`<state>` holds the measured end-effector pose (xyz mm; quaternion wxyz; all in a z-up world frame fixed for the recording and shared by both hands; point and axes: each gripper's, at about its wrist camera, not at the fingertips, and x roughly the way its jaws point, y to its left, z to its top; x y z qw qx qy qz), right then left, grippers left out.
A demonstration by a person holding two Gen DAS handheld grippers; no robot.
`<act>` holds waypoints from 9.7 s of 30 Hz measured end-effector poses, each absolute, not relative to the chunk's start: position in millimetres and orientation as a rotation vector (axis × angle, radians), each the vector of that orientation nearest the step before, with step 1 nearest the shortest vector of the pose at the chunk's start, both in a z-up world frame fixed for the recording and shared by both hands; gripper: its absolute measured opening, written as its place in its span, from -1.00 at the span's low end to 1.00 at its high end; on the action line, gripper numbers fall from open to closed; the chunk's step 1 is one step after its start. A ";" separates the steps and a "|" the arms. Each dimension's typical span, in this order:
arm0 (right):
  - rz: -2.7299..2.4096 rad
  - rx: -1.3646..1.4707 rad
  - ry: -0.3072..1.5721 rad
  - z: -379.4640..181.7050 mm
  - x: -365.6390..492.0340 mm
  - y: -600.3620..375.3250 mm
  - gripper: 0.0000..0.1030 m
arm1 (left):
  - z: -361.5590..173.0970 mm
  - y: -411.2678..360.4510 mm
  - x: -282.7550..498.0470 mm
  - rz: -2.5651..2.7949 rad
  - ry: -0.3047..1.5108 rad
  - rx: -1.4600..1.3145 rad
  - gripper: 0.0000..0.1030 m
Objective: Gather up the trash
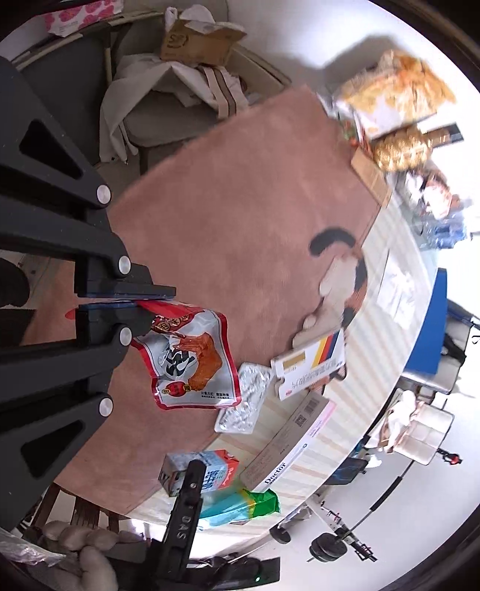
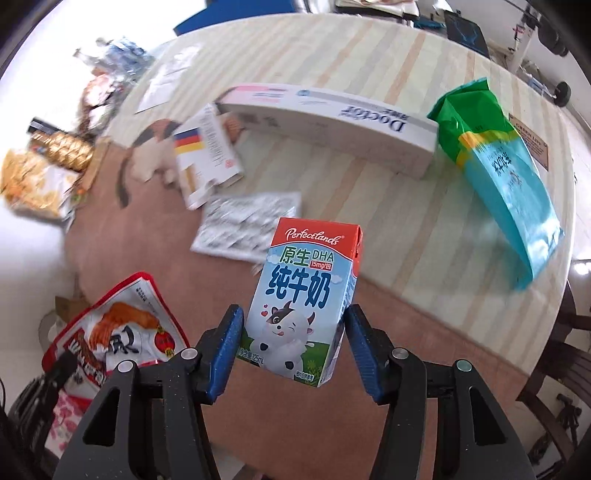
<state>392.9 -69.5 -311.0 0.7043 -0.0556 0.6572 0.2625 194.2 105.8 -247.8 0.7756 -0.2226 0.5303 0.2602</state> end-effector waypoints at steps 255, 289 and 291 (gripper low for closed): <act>0.964 -1.008 1.469 -585.0 -93.1 77.9 0.95 | -542.0 111.7 -258.1 1.061 1.322 -1.114 0.88; 0.946 -0.436 1.427 -252.7 62.9 1.4 0.95 | -236.5 94.5 -75.5 1.032 1.162 -0.671 0.88; 0.876 -0.397 1.413 -244.2 110.4 -12.8 0.96 | -228.5 94.9 -20.5 0.968 1.160 -0.635 0.88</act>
